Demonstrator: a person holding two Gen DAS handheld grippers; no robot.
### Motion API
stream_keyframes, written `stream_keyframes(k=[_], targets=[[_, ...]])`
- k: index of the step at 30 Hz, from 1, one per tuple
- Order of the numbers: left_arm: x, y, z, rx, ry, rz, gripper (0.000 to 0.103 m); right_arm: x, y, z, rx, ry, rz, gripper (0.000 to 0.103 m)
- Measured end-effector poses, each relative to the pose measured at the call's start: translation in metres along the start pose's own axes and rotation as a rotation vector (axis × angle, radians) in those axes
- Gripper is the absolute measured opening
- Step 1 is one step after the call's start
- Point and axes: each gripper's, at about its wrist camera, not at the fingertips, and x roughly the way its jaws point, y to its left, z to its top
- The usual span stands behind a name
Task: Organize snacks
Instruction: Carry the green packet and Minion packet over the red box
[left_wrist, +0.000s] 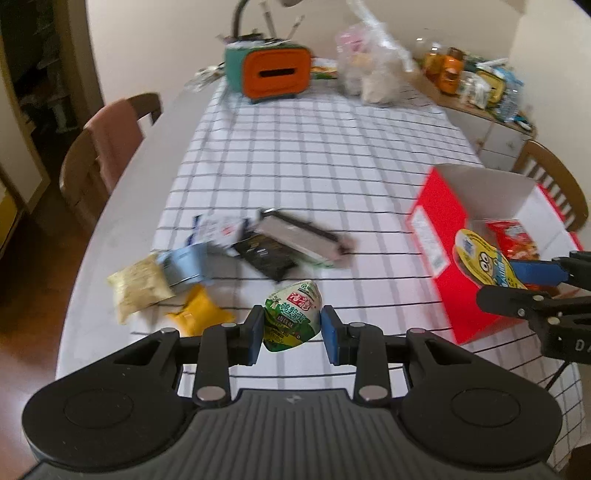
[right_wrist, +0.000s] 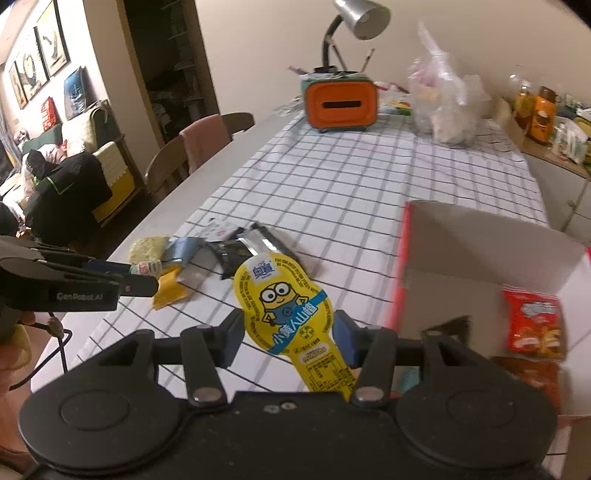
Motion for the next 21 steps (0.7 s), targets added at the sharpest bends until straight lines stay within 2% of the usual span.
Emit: stream_keyframes(k=[13, 21], targets=[[0.000, -0.112, 0.015, 0.107, -0.028, -0.058, 0.032, -0.046, -0.084, -0.012, 0.023, -0.034, -0.055, 0.051], [0.015, -0.173, 0.030, 0.167, -0.028, -0.075, 0.032, -0.058, -0.143, -0.020, 0.059, -0.022, -0.106, 0.051]])
